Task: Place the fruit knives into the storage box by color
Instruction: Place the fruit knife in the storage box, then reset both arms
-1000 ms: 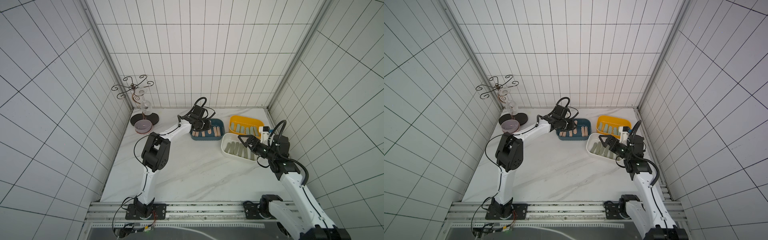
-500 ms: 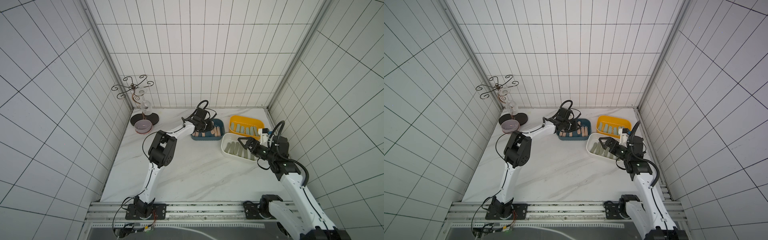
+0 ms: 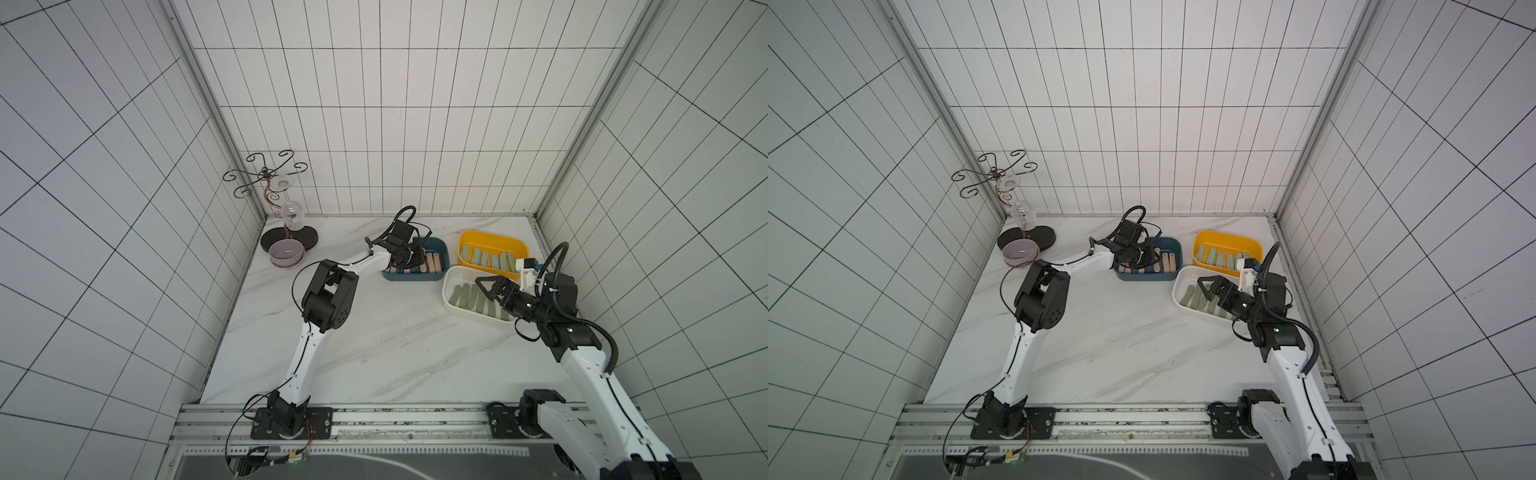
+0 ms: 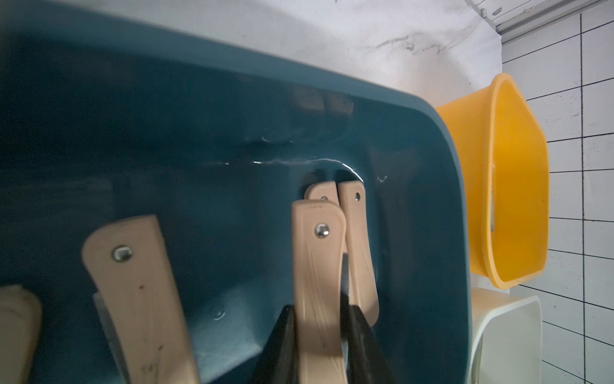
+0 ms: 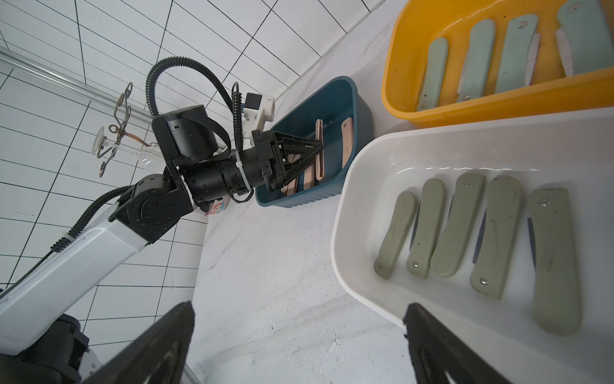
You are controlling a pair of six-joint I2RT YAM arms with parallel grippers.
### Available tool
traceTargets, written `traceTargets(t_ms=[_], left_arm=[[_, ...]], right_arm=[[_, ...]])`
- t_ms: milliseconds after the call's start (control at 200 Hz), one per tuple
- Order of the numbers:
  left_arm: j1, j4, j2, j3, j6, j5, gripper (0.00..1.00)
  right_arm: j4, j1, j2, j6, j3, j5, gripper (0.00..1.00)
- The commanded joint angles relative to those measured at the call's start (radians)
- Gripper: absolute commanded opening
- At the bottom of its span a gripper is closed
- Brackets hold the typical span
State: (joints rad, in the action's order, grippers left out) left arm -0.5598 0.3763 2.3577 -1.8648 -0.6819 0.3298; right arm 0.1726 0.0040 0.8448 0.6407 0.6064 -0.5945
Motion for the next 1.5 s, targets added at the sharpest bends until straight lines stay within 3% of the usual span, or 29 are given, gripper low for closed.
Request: traceTargets(t_ms=[0, 165, 395, 530, 780, 940, 1085, 1165, 1220, 1359, 1494], left_arm=[[0.012, 0.003, 0.029, -0.051, -0.002, -0.024, 0.26], [0.014, 0.032, 0.052, -0.085, 0.004, -0.031, 0.28], [0.014, 0.08, 0.081, -0.134, 0.015, -0.032, 0.47], [0.012, 0.093, 0.06, -0.142, 0.021, -0.023, 0.53], [0.003, 0.129, -0.124, -0.126, 0.085, 0.01, 0.65], [0.0, 0.179, -0.331, -0.07, 0.16, -0.033, 0.79], [0.023, 0.191, -0.584, 0.081, 0.238, -0.19, 0.84], [0.063, 0.113, -0.75, 0.248, 0.239, -0.29, 0.87], [0.111, 0.015, -0.874, 0.393, 0.223, -0.333, 0.97], [0.256, -0.215, -1.149, 0.751, 0.197, -0.468, 0.97], [0.358, -0.282, -1.258, 0.948, 0.335, -0.582, 0.97]], right_arm=[[0.012, -0.011, -0.017, -0.016, -0.012, 0.008, 1.0], [0.016, -0.01, -0.029, -0.012, -0.004, 0.01, 1.0], [0.031, -0.011, -0.048, -0.01, 0.02, 0.016, 1.0], [0.036, -0.01, -0.053, -0.008, 0.04, 0.021, 1.0], [0.032, -0.01, -0.059, -0.006, 0.079, 0.048, 1.0], [0.011, -0.011, -0.043, -0.05, 0.142, 0.172, 1.0], [-0.055, -0.011, -0.024, -0.101, 0.167, 0.412, 1.0], [-0.133, -0.011, -0.031, -0.127, 0.145, 0.544, 1.0], [-0.196, -0.01, -0.036, -0.165, 0.121, 0.626, 1.0], [-0.325, -0.011, -0.013, -0.329, 0.066, 0.811, 1.0], [-0.432, -0.014, 0.041, -0.488, 0.006, 0.919, 1.0]])
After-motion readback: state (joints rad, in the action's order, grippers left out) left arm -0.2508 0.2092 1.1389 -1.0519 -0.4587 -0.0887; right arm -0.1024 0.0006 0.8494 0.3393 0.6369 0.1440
